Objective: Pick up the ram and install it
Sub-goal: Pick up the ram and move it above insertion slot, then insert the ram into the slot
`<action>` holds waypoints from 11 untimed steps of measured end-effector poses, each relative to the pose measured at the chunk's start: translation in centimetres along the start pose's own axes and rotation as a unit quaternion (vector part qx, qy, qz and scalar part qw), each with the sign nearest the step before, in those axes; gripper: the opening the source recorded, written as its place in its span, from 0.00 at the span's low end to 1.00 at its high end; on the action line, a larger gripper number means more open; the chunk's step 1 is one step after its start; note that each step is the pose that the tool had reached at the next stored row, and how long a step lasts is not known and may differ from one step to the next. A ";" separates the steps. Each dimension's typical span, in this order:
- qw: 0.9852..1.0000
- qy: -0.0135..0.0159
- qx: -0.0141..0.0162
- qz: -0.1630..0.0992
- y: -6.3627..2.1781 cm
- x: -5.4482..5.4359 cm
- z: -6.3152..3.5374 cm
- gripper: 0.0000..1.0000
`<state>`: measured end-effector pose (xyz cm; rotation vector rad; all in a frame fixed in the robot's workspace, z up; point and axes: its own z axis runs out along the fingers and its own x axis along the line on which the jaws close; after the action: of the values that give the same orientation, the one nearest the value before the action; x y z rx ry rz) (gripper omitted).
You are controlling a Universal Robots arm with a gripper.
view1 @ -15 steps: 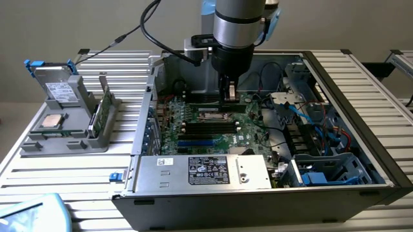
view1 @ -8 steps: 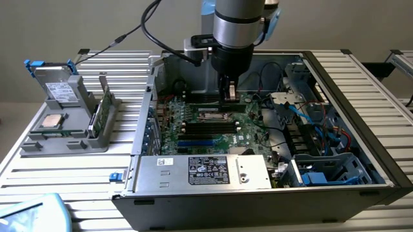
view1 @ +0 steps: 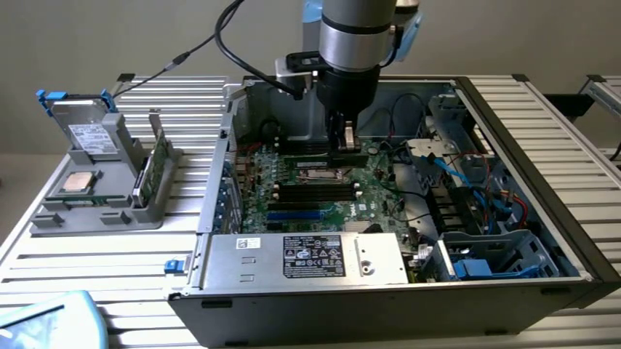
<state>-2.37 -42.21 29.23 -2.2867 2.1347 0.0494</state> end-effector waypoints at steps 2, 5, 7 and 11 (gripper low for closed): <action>1.000 0.000 0.000 -0.001 0.00 0.0 0.01 0.14; 1.000 0.000 0.000 -0.001 0.01 0.0 0.01 0.14; 1.000 0.000 0.000 -0.001 0.00 0.0 0.01 0.14; 1.000 0.000 0.000 -0.001 0.01 0.0 0.01 0.14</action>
<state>-2.38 -42.19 29.22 -2.2883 2.1331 0.0493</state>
